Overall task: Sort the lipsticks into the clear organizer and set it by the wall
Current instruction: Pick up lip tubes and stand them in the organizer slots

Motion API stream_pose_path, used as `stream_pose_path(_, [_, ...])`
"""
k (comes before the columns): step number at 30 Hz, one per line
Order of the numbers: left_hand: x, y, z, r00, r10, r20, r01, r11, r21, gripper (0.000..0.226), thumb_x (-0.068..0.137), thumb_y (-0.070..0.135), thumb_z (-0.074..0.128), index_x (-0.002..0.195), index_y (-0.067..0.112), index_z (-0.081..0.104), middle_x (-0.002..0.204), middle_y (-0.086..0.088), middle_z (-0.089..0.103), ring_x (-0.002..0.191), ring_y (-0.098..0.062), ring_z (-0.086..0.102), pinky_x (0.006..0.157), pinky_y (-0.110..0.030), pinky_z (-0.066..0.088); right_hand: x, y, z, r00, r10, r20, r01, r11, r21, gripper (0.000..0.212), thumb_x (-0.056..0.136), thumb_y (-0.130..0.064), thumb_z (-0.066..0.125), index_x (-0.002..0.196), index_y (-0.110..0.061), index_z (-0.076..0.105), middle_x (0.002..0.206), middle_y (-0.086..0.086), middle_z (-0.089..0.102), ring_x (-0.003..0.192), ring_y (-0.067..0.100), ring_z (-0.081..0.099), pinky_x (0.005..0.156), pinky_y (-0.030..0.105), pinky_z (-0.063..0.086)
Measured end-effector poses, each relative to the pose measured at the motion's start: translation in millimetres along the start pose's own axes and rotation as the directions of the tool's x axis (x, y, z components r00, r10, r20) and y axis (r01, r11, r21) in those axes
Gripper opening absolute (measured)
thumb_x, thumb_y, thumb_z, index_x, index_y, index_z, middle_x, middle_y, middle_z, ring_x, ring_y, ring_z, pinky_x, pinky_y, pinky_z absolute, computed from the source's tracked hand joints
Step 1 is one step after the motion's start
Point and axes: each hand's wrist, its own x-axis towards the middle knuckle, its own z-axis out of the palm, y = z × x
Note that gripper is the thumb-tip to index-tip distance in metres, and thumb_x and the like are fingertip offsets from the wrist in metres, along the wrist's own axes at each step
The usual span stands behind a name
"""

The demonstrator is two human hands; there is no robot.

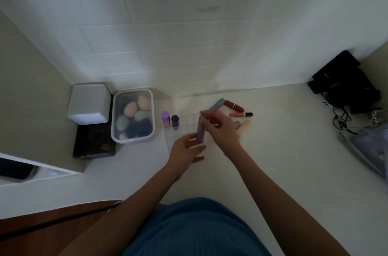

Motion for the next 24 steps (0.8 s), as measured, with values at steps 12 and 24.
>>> stream_pose_path(12, [-1.2, -3.8, -17.3, 0.928, 0.193, -0.318, -0.123, 0.966, 0.229, 0.022, 0.087, -0.002, 0.050, 0.089, 0.020, 0.057, 0.093, -0.002, 0.064, 0.076, -0.018, 0.068, 0.059, -0.025, 0.053, 29.6, -19.4, 32.0, 0.989, -0.117, 0.095, 0.127, 0.986, -0.110, 0.018, 0.088, -0.015, 0.053, 0.093, -0.031, 0.055, 0.088, -0.016, 0.066, 0.090, -0.005, 0.062, 0.075, 0.009, 0.046])
stream_pose_path(24, [3.9, -7.0, -15.6, 0.915, 0.286, -0.283, -0.155, 0.900, 0.406, 0.026, 0.085, -0.003, 0.049, 0.088, 0.022, 0.057, 0.101, -0.002, 0.066, 0.076, -0.019, 0.068, 0.073, -0.041, 0.057, 20.1, -3.3, 26.6, 0.969, -0.196, 0.148, 0.232, 0.930, -0.284, 0.007, 0.091, -0.026, 0.052, 0.094, -0.024, 0.058, 0.093, -0.008, 0.066, 0.082, 0.001, 0.056, 0.077, 0.023, 0.047])
